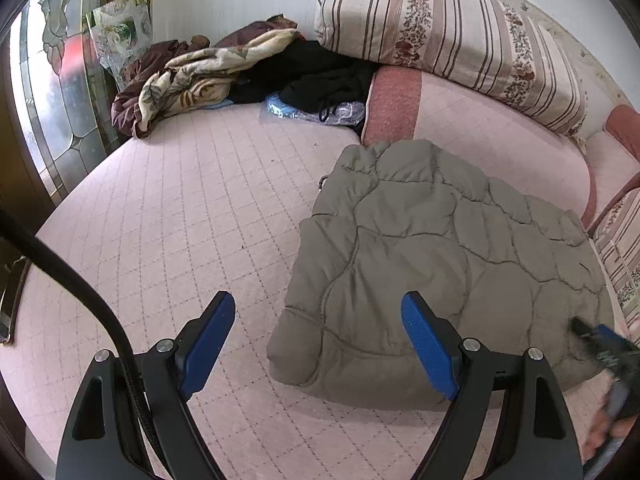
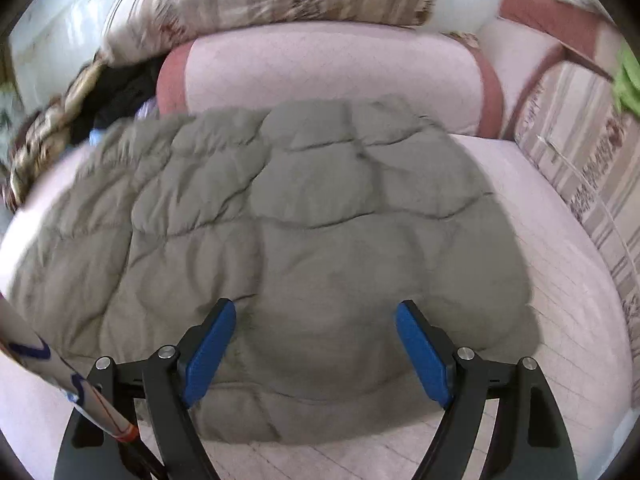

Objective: Fold large clothes

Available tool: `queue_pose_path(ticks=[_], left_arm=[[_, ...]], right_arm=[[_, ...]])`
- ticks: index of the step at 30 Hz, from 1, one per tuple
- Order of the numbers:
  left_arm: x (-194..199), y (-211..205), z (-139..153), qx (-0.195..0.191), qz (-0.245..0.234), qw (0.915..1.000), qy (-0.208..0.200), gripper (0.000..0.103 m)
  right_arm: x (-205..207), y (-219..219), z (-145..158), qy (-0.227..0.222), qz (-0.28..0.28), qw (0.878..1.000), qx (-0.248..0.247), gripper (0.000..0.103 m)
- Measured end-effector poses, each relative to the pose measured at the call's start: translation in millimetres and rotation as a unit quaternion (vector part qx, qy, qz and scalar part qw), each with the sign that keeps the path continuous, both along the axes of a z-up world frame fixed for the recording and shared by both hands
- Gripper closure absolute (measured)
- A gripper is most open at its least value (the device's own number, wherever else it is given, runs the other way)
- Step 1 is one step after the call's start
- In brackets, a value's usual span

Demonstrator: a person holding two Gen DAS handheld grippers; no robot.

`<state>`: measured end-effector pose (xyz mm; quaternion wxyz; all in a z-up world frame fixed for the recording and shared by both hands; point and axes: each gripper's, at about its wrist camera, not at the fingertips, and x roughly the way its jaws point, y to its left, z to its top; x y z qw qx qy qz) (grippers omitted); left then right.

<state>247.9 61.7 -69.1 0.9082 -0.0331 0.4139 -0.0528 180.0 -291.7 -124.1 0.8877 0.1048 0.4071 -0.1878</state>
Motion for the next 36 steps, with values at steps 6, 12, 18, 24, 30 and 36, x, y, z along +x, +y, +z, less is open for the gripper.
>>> queue_pose_path(ticks=[6,12,18,24,30,36], left_arm=[[35,13,-19,-0.047,-0.011,0.9970,0.060,0.019],[70,21,-49,-0.151,-0.035,0.9802,0.123,0.019],[93,13,-86,-0.254,-0.101,0.9456,0.177,0.009],[100,3,-96,-0.272,-0.125,0.9359,0.186,0.000],[92,-5,-85,-0.251,-0.101,0.9456,0.181,0.026],[65,2,-59,-0.244,-0.096,0.9488,0.175,0.052]], right_arm=[[-43,-94,9,-0.023,-0.072,0.992,0.105,0.014],[-45,-169,-33,0.006,-0.081,0.975,0.206,0.010],[-14,-194,-78,-0.008,-0.029,0.946,0.322,0.005],[28,-195,-107,-0.016,0.030,0.917,0.398,0.000],[24,-188,-100,-0.017,0.036,0.914,0.404,0.021],[-18,-169,-66,-0.021,0.058,0.923,0.381,0.052]])
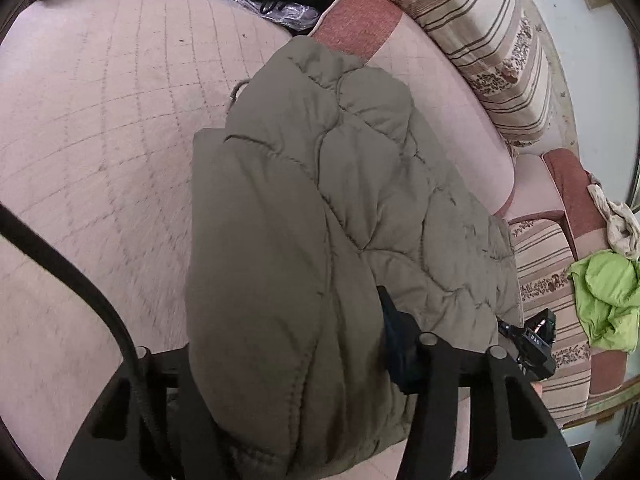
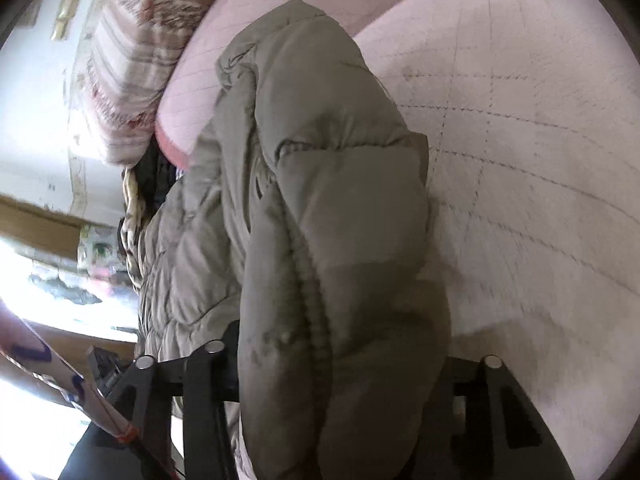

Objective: Fold large clothes

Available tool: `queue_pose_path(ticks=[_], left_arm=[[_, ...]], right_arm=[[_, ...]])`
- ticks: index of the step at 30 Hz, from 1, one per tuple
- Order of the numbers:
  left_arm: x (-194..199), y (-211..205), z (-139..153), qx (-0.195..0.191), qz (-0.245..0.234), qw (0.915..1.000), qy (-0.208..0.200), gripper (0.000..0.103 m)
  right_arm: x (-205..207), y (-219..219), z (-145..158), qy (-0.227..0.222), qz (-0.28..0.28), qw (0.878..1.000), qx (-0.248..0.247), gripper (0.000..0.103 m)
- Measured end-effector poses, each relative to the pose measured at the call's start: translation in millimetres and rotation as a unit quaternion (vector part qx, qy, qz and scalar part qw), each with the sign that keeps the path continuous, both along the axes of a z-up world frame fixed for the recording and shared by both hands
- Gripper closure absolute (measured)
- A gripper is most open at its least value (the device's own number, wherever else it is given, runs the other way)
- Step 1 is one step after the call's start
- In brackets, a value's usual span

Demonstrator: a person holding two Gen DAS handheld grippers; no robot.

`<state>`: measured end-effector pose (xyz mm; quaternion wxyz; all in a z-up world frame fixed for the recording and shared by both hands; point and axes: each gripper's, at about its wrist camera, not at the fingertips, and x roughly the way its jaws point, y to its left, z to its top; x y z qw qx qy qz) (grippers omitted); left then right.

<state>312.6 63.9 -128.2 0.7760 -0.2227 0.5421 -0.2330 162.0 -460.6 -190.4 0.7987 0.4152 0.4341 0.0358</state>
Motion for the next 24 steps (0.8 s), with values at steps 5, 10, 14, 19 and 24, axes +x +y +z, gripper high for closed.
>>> queue_pose_path(ticks=[5,10,14,19,24], left_arm=[[-32,2,8,0.050,-0.009,0.9986,-0.011,0.052],[-29,-13,8,0.086,-0.009,0.9957,-0.032,0.049],[-36,-11,24,0.082,-0.006,0.9949,-0.059,0.055],[-40,-9,27,0.091,-0.004,0.9936,-0.066,0.056],[-36,-11,19,0.099,-0.002,0.9935,-0.055,0.055]], right_arm=[[-37,9,-5,0.003,0.000,1.000,-0.006,0.053],[-34,10,-9,0.012,-0.024,1.000,0.002,0.053],[-36,10,5,0.009,-0.021,1.000,-0.006,0.056],[-39,11,6,0.011,-0.022,1.000,-0.013,0.057],[-43,6,-9,0.020,-0.030,0.999,-0.003,0.055]])
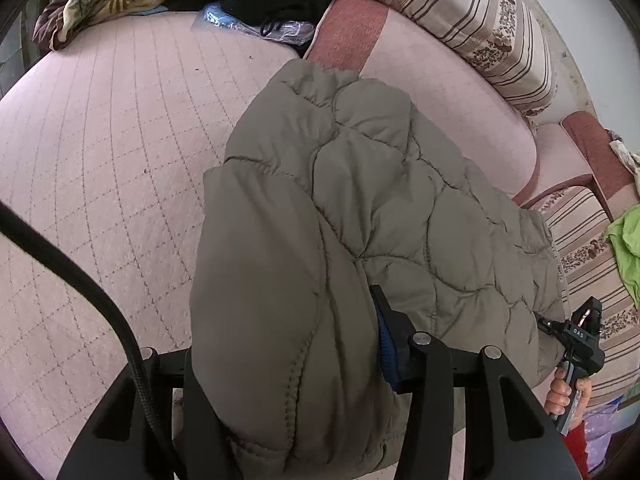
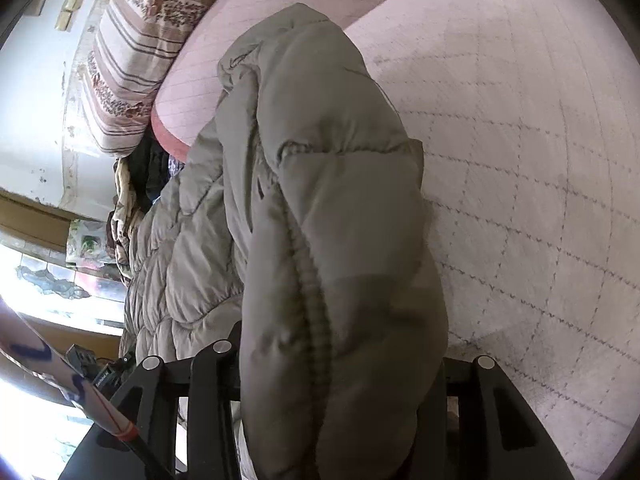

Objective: Fold large clothes

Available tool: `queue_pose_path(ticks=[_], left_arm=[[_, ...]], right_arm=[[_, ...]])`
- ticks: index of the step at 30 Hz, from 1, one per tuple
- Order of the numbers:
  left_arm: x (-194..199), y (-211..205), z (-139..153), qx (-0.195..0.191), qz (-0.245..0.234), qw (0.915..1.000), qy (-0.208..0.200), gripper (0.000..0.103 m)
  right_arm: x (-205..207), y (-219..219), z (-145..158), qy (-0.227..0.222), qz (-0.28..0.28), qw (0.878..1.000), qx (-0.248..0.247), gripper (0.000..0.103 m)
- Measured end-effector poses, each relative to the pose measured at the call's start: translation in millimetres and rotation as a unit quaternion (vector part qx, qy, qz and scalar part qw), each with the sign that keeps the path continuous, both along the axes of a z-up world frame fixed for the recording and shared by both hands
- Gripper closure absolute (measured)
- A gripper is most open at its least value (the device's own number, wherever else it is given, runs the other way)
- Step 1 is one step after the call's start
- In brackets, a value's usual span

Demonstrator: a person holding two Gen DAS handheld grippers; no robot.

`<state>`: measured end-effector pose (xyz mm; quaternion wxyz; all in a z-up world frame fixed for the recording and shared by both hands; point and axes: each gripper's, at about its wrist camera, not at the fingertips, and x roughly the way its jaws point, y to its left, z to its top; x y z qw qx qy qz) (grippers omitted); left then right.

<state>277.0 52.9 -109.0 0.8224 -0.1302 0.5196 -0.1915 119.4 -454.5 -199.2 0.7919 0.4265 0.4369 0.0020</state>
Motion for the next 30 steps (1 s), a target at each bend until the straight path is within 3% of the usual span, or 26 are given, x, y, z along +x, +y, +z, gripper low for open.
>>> queue_pose_path(ticks=[5,11,16,21,30], left_arm=[[-1,-5,-2,0.016,0.004,0.9998,-0.006,0.051],[-3,7,-6,-0.013,0.022,0.9996,0.007,0.052],[-14,7,3,-0.001,0.022,0.9997,-0.009,0.055],[-18,12,0,-0.014,0.025,0.9996,0.002,0.056],[-31,14,1,-0.003,0.025,0.9997,-0.004,0.055]], right_arm=[[3,3,-1,0.009,-0.007,1.000,-0.009,0.051],[6,10,5,0.021,-0.021,0.999,-0.030,0.048],[3,20,19,0.026,-0.009,0.998,-0.061,0.053],[-5,22,20,0.031,-0.008,0.997,-0.064,0.054],[-5,26,23,0.040,-0.009,0.996,-0.076,0.053]])
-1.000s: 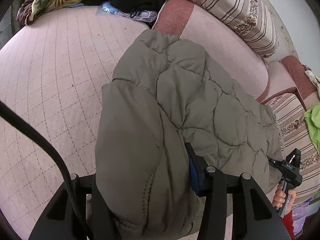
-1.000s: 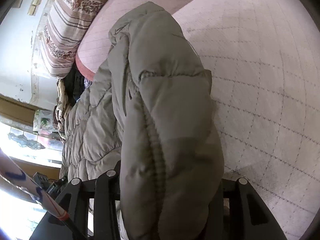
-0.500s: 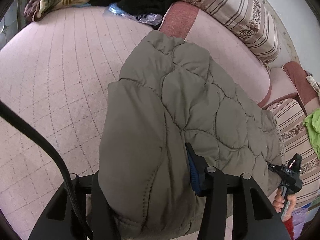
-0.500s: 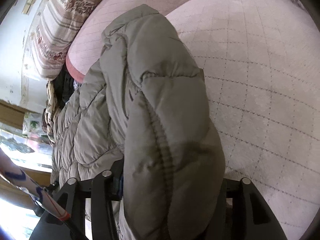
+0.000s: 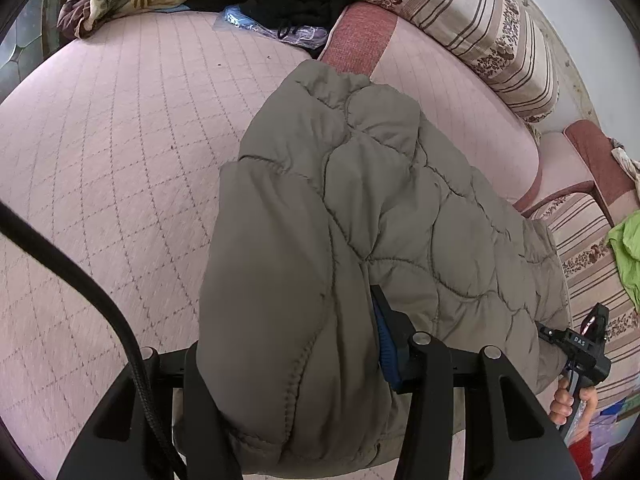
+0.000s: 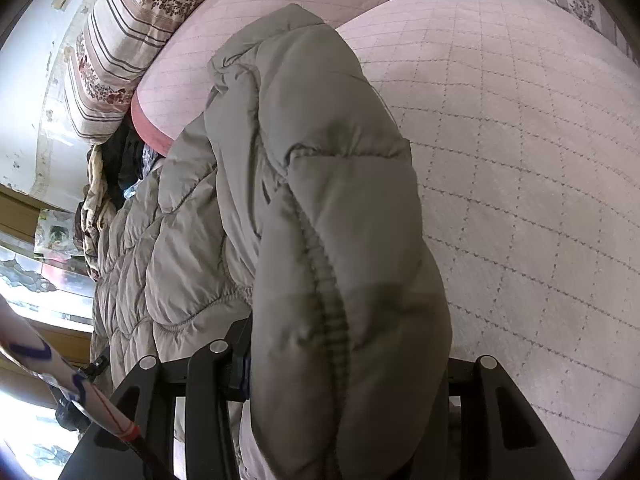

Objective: Fold large clothes

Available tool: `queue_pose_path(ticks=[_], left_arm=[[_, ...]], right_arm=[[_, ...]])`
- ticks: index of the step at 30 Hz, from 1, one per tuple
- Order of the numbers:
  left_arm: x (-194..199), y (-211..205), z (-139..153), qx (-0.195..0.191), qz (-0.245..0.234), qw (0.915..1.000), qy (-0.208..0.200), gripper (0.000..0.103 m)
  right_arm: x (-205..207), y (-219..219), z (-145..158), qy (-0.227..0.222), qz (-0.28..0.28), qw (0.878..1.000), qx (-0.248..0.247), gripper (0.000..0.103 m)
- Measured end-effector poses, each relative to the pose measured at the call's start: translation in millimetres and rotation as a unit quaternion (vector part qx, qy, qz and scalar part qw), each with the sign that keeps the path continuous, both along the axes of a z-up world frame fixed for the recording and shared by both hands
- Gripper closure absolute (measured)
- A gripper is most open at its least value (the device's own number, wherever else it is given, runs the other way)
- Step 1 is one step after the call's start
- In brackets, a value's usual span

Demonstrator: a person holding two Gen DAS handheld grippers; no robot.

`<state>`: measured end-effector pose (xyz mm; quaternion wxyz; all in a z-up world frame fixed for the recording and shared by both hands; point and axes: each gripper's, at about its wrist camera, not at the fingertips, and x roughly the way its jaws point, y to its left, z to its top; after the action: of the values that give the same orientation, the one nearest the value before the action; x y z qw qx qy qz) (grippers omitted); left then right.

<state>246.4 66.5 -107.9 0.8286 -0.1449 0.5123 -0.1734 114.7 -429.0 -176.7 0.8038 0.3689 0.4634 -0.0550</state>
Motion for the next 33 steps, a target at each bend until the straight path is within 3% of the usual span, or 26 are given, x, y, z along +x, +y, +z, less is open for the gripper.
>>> queue_pose_path(ticks=[10,15,27,33], left_arm=[[-7,2,-1,0.010,0.004,0.9999,-0.006,0.055],[-10,3,-3,0.013,0.010,0.9998,-0.009,0.053],[-21,6,-4,0.032,0.024,0.9990,-0.020,0.053],[-29,1,5,0.059,0.024,0.9974,-0.035,0.053]], right_arm=[[1,4,-3,0.002,-0.007,1.000,-0.006,0.050],[2,10,0,0.012,-0.010,0.999,-0.044,0.044],[21,38,18,0.050,-0.013,0.989,-0.141,0.044],[21,53,30,0.054,-0.006,0.980,-0.190,0.048]])
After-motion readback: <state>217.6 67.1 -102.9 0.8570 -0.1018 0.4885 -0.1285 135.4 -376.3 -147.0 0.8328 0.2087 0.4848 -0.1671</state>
